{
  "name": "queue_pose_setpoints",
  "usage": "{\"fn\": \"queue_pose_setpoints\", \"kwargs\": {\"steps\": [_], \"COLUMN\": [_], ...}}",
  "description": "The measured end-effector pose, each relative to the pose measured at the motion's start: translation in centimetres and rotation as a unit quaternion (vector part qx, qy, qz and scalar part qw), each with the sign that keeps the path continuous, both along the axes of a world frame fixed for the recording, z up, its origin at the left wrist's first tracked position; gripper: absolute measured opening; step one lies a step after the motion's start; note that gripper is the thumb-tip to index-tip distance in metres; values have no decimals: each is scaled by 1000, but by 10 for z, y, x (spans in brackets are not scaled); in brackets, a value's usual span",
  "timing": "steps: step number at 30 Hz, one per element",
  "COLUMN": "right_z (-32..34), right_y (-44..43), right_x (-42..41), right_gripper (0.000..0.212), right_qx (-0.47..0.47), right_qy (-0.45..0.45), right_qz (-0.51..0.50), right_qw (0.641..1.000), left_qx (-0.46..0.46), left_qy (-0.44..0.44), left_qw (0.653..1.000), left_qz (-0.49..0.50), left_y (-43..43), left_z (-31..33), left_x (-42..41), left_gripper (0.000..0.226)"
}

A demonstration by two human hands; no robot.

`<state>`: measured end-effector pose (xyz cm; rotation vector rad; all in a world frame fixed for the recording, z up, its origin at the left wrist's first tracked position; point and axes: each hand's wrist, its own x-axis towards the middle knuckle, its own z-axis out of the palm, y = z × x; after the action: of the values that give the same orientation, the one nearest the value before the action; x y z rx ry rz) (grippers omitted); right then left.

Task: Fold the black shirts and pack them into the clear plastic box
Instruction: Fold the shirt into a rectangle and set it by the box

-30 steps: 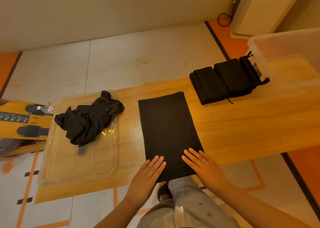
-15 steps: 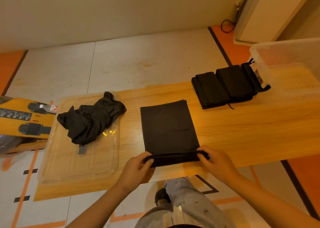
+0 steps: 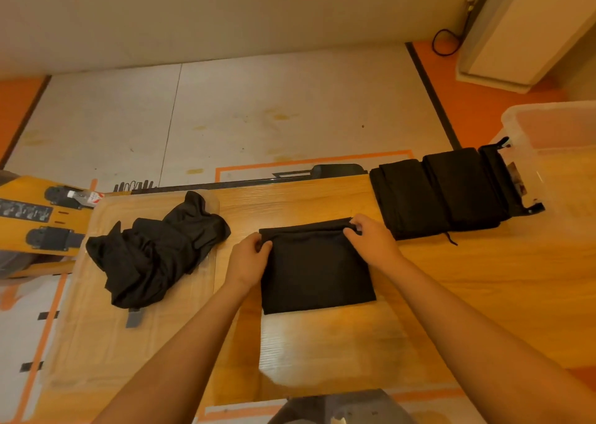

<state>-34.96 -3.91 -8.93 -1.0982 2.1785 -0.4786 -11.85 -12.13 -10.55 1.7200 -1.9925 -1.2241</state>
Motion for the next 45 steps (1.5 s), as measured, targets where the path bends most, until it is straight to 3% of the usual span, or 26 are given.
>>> {"fn": "queue_pose_setpoints", "kwargs": {"steps": [10,14,17,19,21,23,26,29,33,39,43,45], "right_z": [-24,-27,-20,-14,-14,-34,-63,-66,-64,-60,-56,-51], "right_y": [-12,-12,-9,-8,-8,-7,-3,-1,-3,11,42,68], "right_x": [-3,-4,0,10,33,59,68,54,45,21,21,28], "right_gripper": [31,39,33,22,12,21,43,52,55,59,60,63], "right_qx": [29,68,-26,-121,-193,-214,-132,-71,-17,26,50,62], "right_qy": [164,226,192,144,130,176,239,257,273,276,294,284], "right_qz": [50,38,-40,-65,21,172,298,281,235,169,131,111], "right_qw": [985,971,980,980,972,945,915,922,933,946,946,950], "left_qx": [-73,-89,-144,-219,-255,-252,-229,-229,-206,-215,-283,-316], "left_qy": [-148,-169,-151,-120,-95,-102,-148,-183,-224,-221,-233,-244], "left_qw": [986,982,977,968,960,954,949,942,948,939,875,854], "left_qz": [-33,4,53,19,-67,-130,-155,-161,-89,-155,-316,-332], "left_y": [-7,0,8,19,34,47,50,48,44,27,-22,-38], "left_z": [-18,-16,-10,-5,-8,-24,-47,-54,-57,-56,-55,-47], "left_x": [-7,-9,-8,-14,-26,-34,-31,-27,-22,-16,-6,-5], "left_gripper": [11,16,20,19,26,44,57,57,60,60,61,62]}}
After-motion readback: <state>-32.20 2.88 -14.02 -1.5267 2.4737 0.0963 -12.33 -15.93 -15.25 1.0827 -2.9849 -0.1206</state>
